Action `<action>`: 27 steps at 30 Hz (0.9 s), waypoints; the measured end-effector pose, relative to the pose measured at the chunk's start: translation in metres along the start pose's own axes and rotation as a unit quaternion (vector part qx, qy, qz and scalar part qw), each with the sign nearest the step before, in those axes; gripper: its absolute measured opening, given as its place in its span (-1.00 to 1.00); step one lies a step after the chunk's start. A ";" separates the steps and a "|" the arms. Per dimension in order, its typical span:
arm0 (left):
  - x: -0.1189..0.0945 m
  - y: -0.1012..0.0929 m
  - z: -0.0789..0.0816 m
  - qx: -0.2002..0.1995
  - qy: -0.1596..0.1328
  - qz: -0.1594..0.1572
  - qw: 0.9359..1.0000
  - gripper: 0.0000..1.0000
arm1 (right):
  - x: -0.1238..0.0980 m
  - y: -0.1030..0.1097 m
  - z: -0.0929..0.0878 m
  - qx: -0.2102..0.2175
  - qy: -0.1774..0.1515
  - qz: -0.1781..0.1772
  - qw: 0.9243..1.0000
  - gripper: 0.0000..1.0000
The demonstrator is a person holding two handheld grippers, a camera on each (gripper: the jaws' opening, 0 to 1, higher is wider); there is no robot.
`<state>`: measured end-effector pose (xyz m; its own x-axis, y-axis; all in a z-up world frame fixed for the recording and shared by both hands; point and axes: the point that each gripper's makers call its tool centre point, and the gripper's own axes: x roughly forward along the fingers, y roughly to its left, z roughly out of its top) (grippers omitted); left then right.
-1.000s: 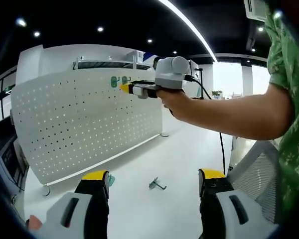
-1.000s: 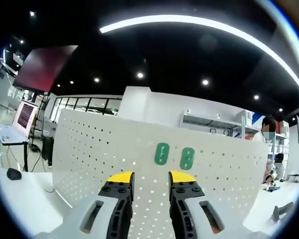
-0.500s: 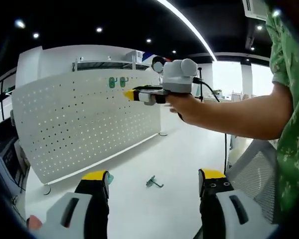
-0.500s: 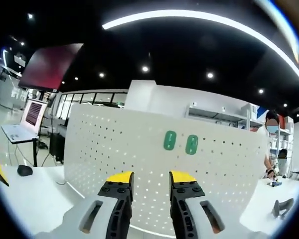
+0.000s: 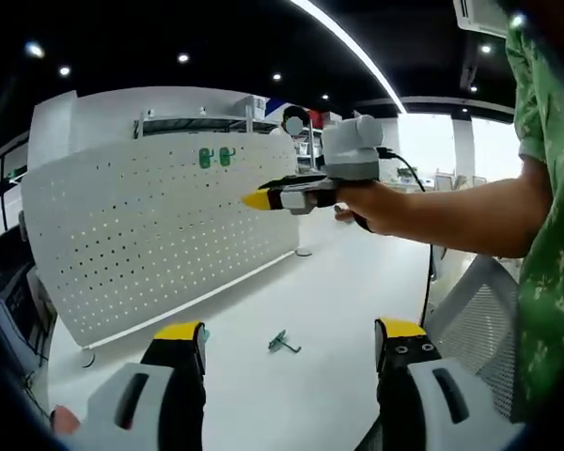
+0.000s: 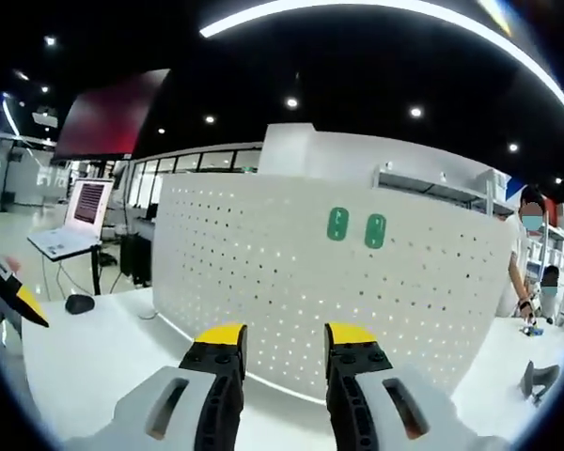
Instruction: Insert the hook assembly into the mounting plate slot until the hook locks in place.
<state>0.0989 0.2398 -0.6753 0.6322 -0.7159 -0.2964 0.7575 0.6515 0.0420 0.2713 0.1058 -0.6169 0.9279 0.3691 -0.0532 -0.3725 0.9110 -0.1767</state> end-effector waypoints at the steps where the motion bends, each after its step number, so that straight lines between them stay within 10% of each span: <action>1: 0.000 -0.001 0.000 -0.003 -0.001 -0.001 1.000 0.52 | -0.002 0.000 -0.002 0.003 0.003 0.002 1.000 -0.31; 27: -0.006 -0.015 -0.016 -0.029 0.008 0.002 1.000 0.51 | -0.073 0.033 -0.057 0.038 0.079 0.062 0.994 -0.25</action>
<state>0.0813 0.2387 -0.6894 0.6321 -0.7091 -0.3123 0.7438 0.6683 -0.0120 0.1920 0.0981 -0.6749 0.8639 0.4504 -0.2254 -0.4781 0.8741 -0.0856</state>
